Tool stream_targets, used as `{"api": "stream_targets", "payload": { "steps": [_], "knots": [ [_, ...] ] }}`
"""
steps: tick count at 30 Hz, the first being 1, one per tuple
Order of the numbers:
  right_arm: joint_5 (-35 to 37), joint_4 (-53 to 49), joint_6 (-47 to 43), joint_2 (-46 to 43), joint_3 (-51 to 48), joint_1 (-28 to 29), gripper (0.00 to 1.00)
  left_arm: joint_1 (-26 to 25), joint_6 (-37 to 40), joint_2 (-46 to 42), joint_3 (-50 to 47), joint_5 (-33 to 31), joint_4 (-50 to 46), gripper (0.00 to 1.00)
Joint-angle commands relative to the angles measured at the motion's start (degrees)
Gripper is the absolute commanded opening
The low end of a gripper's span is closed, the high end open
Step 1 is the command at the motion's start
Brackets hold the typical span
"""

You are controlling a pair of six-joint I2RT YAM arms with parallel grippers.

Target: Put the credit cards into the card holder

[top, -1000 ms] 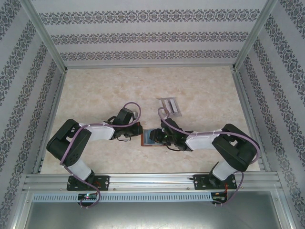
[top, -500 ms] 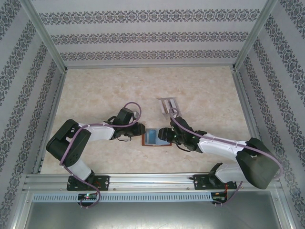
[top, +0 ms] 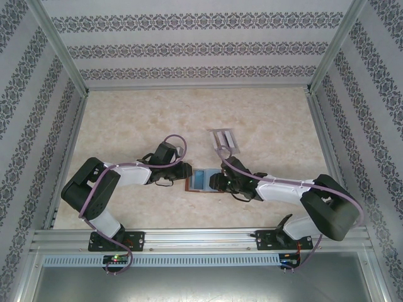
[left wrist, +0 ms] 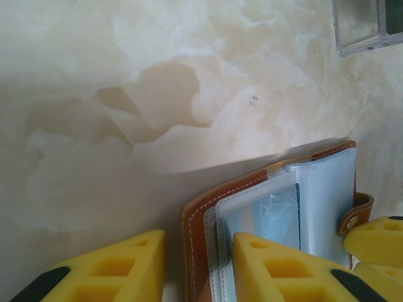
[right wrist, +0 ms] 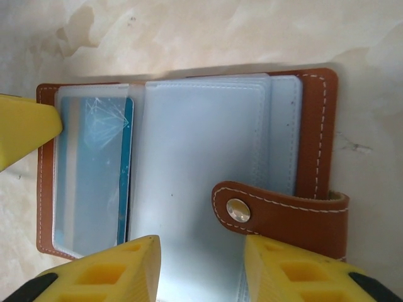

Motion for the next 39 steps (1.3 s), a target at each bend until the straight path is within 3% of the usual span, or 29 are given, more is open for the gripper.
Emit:
{"api": "stream_targets", "payload": {
  "steps": [1,5,19,34,39],
  "knots": [
    [-1.16,-1.07,-0.62,1.5,1.6,0.53,0.41,0.32,0.74,-0.42,-0.33,-0.17,-2.36,0.33],
    [-2.28,1.46,0.59,3.68,1.64,0.9,0.45,0.32,0.11,0.11,-0.53,1.35,-1.24,0.33],
    [-3.87,7.31,2.49,4.72,2.44,1.55,0.46,0.27,-1.19,0.03,-1.39,2.7,0.69,0.11],
    [-6.2,16.17,4.39,6.49,2.68,2.51,0.43,0.29,-1.42,1.6,-0.6,1.96,-0.53,0.09],
    [-10.15,18.88,5.18,8.04,3.94,2.4,0.42,0.3,-1.42,1.52,-0.6,1.93,-0.61,0.1]
  ]
}}
